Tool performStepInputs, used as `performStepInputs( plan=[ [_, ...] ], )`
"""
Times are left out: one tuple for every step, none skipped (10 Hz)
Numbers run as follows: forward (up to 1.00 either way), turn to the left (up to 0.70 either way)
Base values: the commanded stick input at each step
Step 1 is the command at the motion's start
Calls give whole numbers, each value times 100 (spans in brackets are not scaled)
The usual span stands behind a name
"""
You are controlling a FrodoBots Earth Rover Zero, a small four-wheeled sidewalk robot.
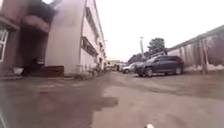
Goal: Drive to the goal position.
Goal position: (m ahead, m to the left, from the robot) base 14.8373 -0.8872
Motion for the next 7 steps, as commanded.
performStepInputs(
  plan=[
    [70,0],
    [70,0],
    [70,0],
    [70,0],
    [70,0],
    [70,0],
    [70,0]
  ],
)
